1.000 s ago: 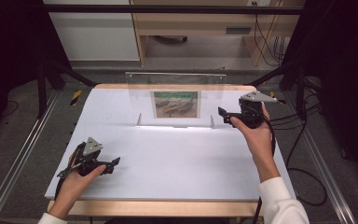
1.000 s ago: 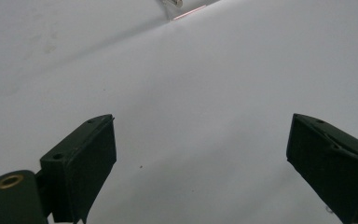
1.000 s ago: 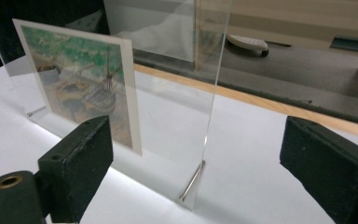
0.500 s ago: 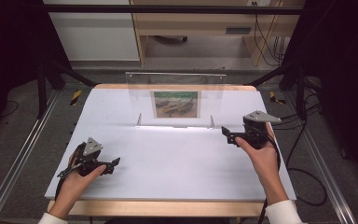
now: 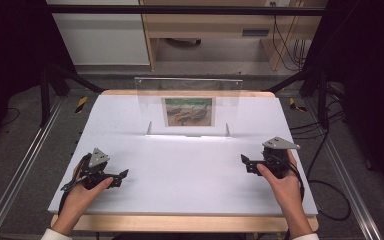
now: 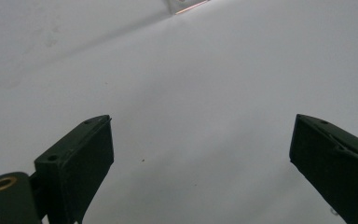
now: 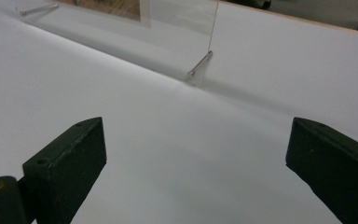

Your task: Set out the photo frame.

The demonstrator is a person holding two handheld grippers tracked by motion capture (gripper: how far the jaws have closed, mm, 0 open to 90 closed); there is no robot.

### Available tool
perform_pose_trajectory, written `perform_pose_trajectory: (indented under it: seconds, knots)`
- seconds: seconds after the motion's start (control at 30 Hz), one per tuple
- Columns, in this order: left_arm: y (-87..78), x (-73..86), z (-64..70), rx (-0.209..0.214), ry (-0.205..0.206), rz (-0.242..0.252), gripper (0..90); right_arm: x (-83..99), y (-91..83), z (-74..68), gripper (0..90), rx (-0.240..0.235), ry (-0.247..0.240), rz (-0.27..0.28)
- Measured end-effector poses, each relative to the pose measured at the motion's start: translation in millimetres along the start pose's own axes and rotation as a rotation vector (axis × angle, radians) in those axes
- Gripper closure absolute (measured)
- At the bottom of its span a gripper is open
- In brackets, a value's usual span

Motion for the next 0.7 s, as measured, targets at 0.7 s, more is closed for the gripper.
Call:
perform_pose_trajectory:
  seconds: [0.7]
  knots:
    - [9.4, 3.7, 5.3, -0.043, -0.006, -0.010, 6.2, 51.0, 5.5, -3.9, 6.0, 0.033, 0.033, -0.172]
Point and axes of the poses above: each handheld gripper's, and its own axes: y roughly forward along the jaws, x roughly out of its underside, z roughly to its right, the point moved 2 cm from there along y, roughly forward along the jaws
